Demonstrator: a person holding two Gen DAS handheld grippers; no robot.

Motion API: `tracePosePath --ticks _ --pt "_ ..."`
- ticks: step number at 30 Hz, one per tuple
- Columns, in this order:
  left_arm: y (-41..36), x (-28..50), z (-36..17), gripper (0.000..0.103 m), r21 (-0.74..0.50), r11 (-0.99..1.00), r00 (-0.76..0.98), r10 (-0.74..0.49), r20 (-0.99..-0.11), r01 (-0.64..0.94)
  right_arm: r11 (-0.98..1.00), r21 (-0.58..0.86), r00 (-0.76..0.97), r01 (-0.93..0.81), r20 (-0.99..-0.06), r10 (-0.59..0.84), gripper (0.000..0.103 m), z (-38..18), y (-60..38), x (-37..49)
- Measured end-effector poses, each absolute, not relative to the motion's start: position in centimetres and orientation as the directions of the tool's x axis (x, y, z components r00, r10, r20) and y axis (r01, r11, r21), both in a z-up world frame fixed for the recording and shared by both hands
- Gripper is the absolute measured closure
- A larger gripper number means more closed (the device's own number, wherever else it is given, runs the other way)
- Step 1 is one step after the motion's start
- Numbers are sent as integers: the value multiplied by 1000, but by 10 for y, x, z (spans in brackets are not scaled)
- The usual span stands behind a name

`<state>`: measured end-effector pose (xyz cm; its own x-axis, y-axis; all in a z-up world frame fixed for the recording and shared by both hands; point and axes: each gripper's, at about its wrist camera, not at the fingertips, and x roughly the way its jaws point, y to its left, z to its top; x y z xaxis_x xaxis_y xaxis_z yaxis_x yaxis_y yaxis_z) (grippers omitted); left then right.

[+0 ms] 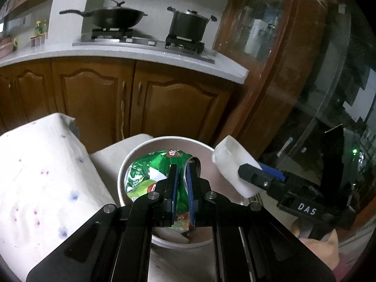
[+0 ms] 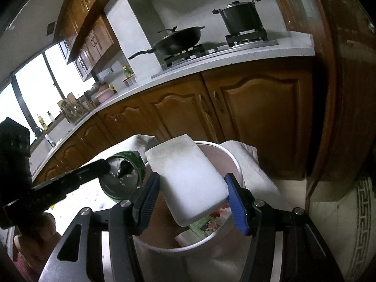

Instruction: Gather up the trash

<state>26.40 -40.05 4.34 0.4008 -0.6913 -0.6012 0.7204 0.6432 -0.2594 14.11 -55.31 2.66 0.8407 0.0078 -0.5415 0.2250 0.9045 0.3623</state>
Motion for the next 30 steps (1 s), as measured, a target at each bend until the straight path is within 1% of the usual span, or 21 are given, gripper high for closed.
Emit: tracePosePath --ticks 6,11,14,15,16,26,30 --pt "-402 277 31 96 -285 650 377 -683 -626 705 903 363 830 229 -558 14 44 20 -558 153" --pt "-405 281 24 96 -293 644 348 -677 -648 707 897 375 820 233 -571 25 38 14 -562 160" --pt "-405 281 20 89 -300 645 338 -674 -657 703 892 387 817 236 -576 34 32 12 -565 163" --pt "-404 281 19 82 -299 649 340 -670 -660 699 889 393 818 236 -574 37 28 12 -565 162" --pt "-402 281 18 78 -300 653 343 -668 -660 696 887 397 819 235 -572 39 26 12 -565 161" --pt "-387 279 19 77 -316 666 352 -668 -655 676 878 414 830 240 -557 36 26 15 -565 153" --pt "-376 275 21 65 -313 677 367 -663 -653 667 875 421 832 239 -553 39 26 17 -562 151"
